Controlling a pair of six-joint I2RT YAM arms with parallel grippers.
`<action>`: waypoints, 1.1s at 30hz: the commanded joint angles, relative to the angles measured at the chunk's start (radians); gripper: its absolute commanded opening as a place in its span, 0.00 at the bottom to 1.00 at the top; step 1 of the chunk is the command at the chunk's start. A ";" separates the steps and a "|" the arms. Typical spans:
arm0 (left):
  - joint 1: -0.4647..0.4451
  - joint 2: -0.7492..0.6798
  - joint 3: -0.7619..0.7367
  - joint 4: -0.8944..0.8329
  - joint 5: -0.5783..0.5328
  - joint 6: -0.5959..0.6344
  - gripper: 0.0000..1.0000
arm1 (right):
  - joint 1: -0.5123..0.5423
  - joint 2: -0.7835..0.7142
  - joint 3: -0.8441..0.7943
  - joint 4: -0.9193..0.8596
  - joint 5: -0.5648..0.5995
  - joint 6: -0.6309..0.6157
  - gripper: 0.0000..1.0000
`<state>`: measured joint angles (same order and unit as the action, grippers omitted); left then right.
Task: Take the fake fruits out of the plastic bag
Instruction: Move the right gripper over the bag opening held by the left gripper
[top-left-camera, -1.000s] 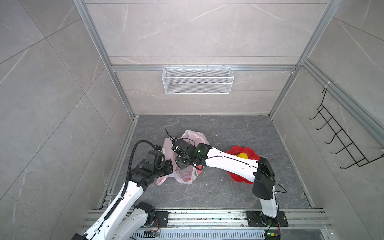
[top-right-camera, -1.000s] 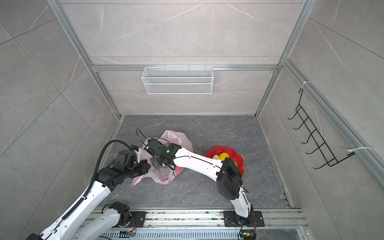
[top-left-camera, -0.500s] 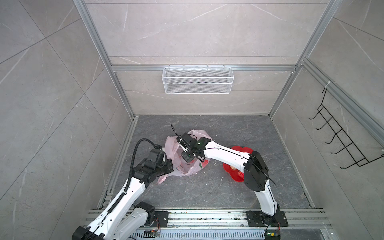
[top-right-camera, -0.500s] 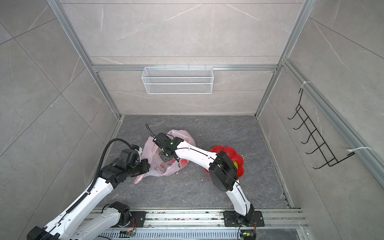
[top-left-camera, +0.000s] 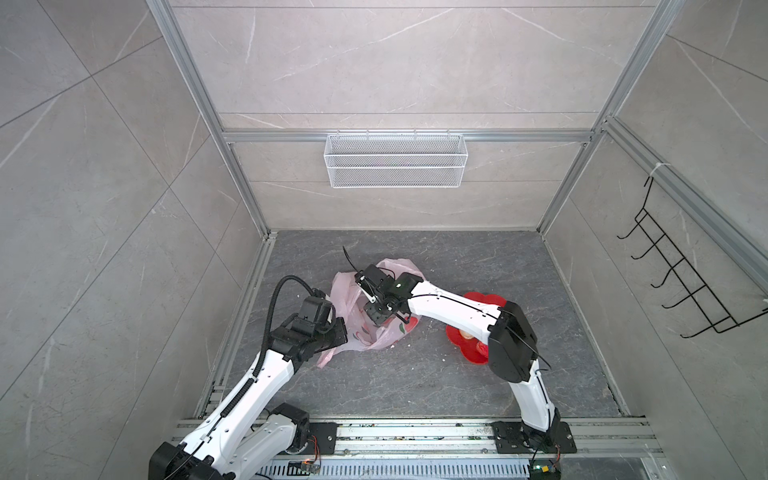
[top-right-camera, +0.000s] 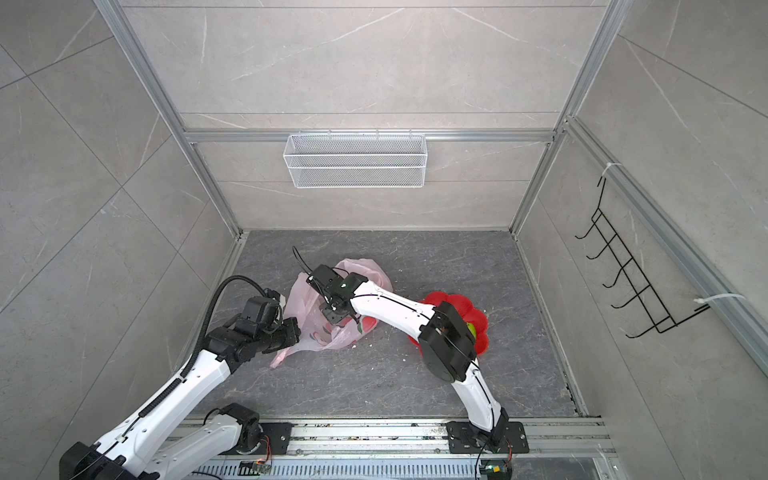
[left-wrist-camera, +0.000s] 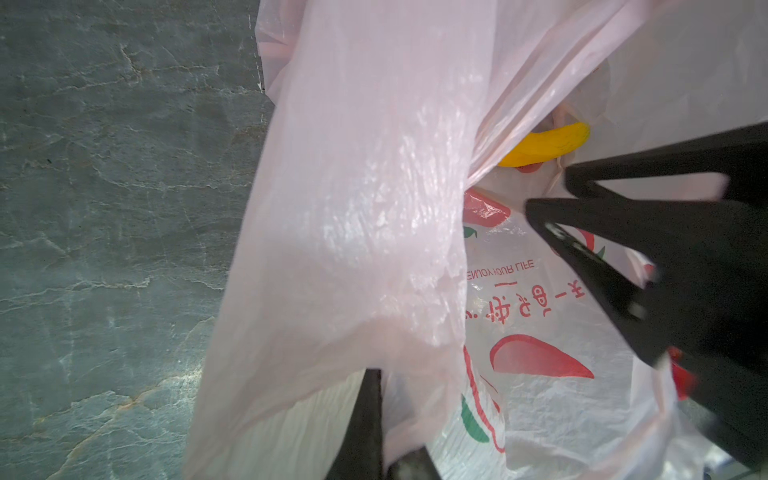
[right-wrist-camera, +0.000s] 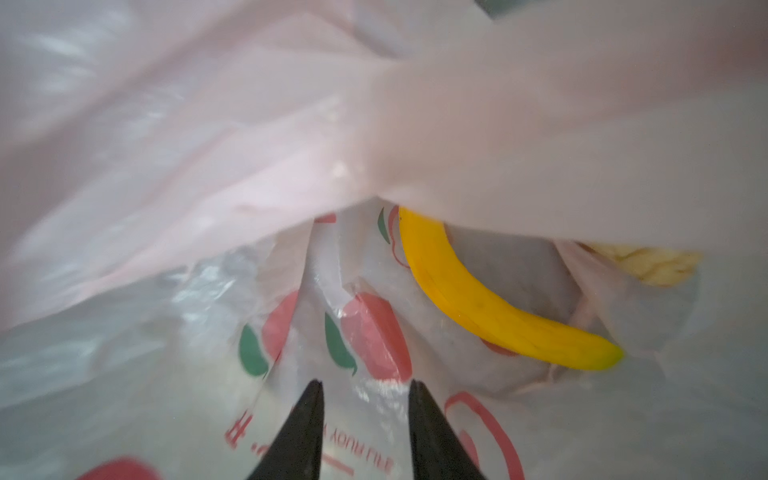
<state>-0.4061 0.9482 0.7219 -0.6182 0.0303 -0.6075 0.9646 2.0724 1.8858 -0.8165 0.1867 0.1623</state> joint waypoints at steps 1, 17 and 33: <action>-0.004 -0.004 0.055 0.046 -0.007 -0.014 0.00 | 0.028 -0.167 0.086 -0.141 0.066 0.085 0.41; -0.004 0.020 0.151 0.063 -0.007 0.043 0.00 | -0.090 -0.228 0.175 -0.336 0.178 0.236 0.65; -0.004 0.054 0.152 0.083 0.016 0.053 0.00 | -0.115 -0.067 0.130 -0.099 0.147 0.137 0.69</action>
<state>-0.4061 1.0023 0.8463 -0.5663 0.0330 -0.5884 0.8574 1.9640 2.0220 -1.0016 0.3145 0.3351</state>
